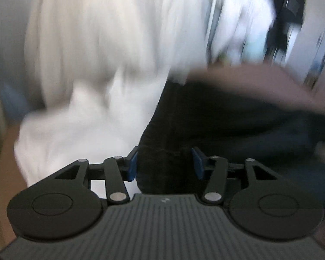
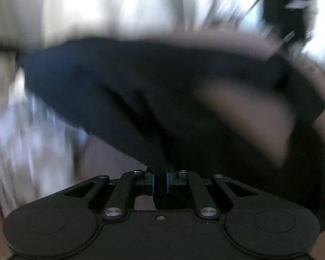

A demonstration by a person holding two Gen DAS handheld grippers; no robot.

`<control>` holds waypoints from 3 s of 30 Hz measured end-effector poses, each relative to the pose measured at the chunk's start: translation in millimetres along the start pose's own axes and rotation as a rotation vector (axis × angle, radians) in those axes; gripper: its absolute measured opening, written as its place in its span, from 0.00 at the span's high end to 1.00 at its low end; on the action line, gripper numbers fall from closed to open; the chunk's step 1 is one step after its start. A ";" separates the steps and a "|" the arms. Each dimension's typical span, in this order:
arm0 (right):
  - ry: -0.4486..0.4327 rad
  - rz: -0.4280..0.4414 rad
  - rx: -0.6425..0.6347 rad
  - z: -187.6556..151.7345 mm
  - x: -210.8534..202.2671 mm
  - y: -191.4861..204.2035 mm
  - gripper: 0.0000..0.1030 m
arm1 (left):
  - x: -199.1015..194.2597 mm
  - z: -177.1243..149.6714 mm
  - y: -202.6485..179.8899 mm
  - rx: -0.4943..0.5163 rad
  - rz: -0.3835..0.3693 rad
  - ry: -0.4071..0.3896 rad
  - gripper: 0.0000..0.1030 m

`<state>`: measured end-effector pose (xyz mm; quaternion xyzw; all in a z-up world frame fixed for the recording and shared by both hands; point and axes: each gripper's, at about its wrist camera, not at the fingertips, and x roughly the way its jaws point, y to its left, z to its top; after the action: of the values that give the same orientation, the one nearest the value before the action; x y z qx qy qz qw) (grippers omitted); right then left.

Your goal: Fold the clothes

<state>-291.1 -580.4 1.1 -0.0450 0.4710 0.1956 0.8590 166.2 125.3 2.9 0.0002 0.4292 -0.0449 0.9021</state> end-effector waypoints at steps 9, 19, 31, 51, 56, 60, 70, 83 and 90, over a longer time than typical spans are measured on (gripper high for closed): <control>-0.038 0.028 0.014 0.3 -8.7 -6.5 0.68 | -35.7 -10.5 -49.2 0.229 0.181 -0.089 0.29; -0.159 -0.063 0.175 79.1 -91.1 -53.7 0.44 | -68.7 11.6 -170.6 0.237 -0.061 -0.122 0.16; 0.098 -0.255 0.613 118.7 -169.0 -38.7 0.44 | -43.5 -29.3 -287.6 0.195 -0.343 0.038 0.16; 0.157 -0.468 0.300 12.0 -48.1 -147.7 0.40 | -34.0 -77.7 -346.7 0.173 -0.260 -0.065 0.16; 0.145 -0.449 0.487 -21.0 -43.5 -189.2 0.40 | 9.0 -118.7 -403.1 0.133 -0.280 -0.001 0.16; 0.063 -0.446 0.569 -40.6 -65.5 -210.2 0.39 | 34.7 -150.0 -457.4 0.237 -0.322 0.109 0.16; -0.111 -0.359 0.757 -73.4 -65.6 -247.7 0.25 | 46.0 -174.8 -488.3 0.326 -0.260 0.149 0.16; -0.496 -0.693 0.455 -64.6 -131.4 -218.1 0.96 | 38.5 -176.9 -486.5 0.344 -0.264 0.142 0.16; -0.128 -0.797 0.600 -108.9 -95.5 -248.1 0.87 | 31.8 -182.7 -481.6 0.427 -0.251 0.181 0.16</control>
<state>-329.3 -865.1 -6.6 0.0395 0.3990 -0.2892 0.8693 5.6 -349.8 -118.7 0.1410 0.4855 -0.2459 0.8270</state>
